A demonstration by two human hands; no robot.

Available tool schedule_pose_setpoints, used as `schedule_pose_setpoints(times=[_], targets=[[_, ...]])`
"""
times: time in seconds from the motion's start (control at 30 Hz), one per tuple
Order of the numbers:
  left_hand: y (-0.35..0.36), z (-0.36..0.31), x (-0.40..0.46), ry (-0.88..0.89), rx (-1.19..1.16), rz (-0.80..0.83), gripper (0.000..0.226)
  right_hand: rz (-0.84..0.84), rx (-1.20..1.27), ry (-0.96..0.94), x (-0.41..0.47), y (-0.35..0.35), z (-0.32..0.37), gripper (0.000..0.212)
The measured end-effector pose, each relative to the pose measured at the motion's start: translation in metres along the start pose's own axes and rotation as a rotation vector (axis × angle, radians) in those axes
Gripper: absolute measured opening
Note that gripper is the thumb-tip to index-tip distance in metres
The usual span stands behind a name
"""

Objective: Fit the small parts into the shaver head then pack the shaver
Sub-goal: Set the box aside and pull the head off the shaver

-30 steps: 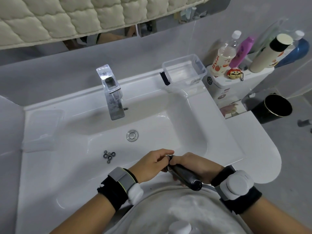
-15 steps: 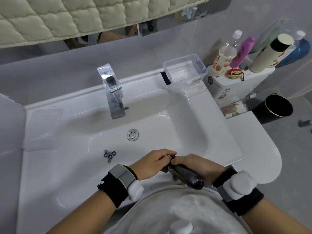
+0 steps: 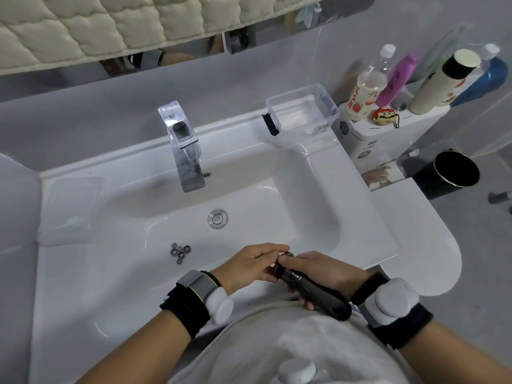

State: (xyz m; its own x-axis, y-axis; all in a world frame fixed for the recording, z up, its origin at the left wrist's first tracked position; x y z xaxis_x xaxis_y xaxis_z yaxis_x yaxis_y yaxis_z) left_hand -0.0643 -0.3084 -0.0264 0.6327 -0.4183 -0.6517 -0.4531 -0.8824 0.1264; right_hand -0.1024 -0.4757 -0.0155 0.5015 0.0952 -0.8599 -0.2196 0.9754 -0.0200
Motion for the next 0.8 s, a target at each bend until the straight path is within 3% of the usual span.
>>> schedule_pose_setpoints(times=[0.17, 0.8], targets=[[0.0, 0.001, 0.0, -0.026, -0.012, -0.011, 0.031, 0.029, 0.016, -0.046, 0.001, 0.001, -0.003, 0.046], [-0.01, 0.008, 0.009, 0.01, -0.161, -0.175, 0.021, 0.125, -0.039, -0.133, 0.003, -0.015, 0.003, 0.053]])
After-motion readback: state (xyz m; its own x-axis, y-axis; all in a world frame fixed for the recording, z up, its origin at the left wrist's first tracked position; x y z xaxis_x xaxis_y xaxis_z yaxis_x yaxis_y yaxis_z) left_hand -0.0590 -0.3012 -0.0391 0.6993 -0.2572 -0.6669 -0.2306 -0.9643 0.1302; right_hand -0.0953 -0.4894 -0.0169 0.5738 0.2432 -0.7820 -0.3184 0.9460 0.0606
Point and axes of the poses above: each hand's wrist, its own x-axis towards the middle knuckle, its own y-axis out of the palm, z = x × y, the point moved 2 cm from there along x, towards the middle knuckle, and after that the axes turned 10 degrees about -z, right-handed, at the moved point
